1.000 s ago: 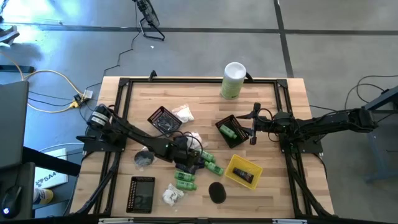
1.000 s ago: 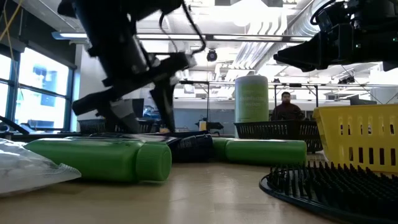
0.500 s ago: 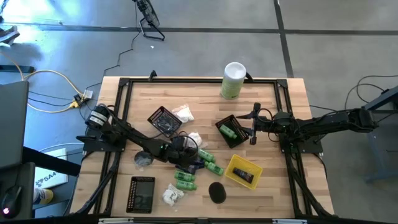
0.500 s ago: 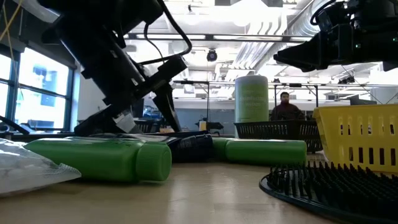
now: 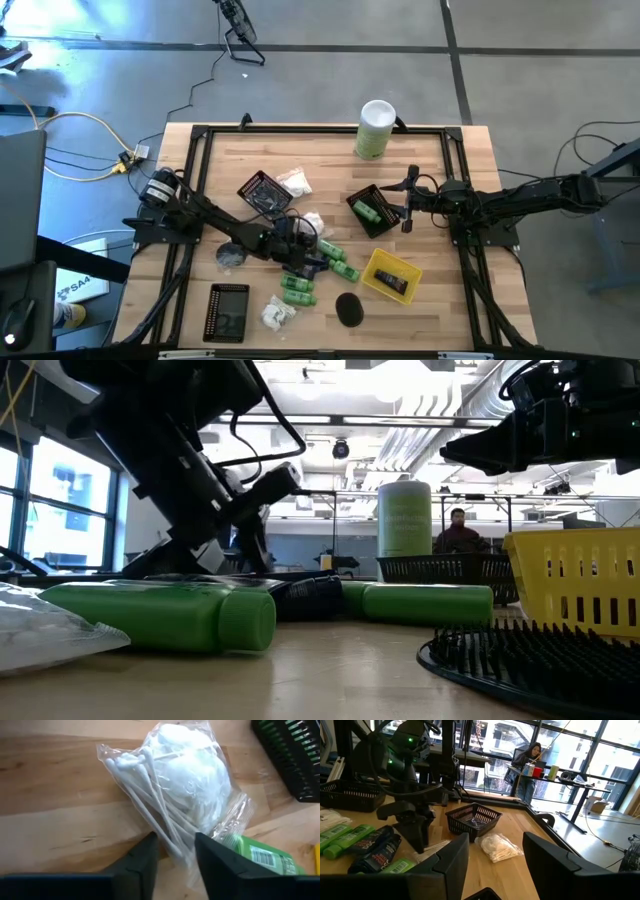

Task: Pick & Place Travel size toiletries
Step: Put the cotton pack into the bottom left black bin

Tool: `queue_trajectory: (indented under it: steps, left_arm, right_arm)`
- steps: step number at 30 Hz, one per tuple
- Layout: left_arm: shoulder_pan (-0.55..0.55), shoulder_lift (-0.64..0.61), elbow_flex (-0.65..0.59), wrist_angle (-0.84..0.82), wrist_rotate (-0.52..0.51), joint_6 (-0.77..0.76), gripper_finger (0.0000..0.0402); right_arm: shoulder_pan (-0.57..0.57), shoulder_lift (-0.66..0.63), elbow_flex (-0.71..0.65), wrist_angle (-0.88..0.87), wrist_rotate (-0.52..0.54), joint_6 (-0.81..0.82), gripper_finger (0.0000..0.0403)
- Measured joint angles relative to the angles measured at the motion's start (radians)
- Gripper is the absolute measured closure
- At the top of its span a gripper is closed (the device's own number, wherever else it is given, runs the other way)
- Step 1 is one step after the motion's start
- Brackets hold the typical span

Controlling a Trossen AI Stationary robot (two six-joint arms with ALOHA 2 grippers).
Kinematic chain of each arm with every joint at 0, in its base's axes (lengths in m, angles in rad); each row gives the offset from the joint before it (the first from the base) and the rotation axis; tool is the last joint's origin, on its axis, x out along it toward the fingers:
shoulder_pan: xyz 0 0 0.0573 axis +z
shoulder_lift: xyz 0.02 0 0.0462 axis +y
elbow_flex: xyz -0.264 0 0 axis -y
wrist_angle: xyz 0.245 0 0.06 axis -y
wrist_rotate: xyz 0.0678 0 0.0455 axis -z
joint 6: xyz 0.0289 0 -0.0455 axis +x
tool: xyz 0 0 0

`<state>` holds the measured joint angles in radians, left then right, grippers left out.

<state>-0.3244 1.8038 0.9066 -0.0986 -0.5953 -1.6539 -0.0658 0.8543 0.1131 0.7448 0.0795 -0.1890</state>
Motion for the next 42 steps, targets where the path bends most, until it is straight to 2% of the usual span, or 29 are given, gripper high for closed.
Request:
queue_trajectory:
  steps: [8, 11, 28, 38, 42]
  left_arm:
    - [0.0, 0.0, 0.0, -0.002, -0.011, 0.007, 0.0374]
    - [0.0, 0.0, 0.0, -0.001, -0.018, 0.008, 0.0395]
    - [-0.003, -0.024, 0.004, 0.049, -0.084, 0.107, 0.0399]
    - [-0.003, -0.173, 0.004, -0.013, -0.114, 0.315, 0.0401]
    - [-0.003, -0.235, 0.004, -0.039, -0.092, 0.407, 0.0401]
  right_arm:
    - [0.0, 0.0, 0.0, 0.0, 0.0, 0.0, 0.0224]
    - [0.0, 0.0, 0.0, 0.0, 0.0, 0.0, 0.0224]
    - [0.0, 0.0, 0.0, 0.0, 0.0, 0.0, 0.0224]
    - [0.0, 0.0, 0.0, 0.008, 0.0, -0.011, 0.0224]
    - [0.0, 0.0, 0.0, 0.008, 0.024, -0.017, 0.0224]
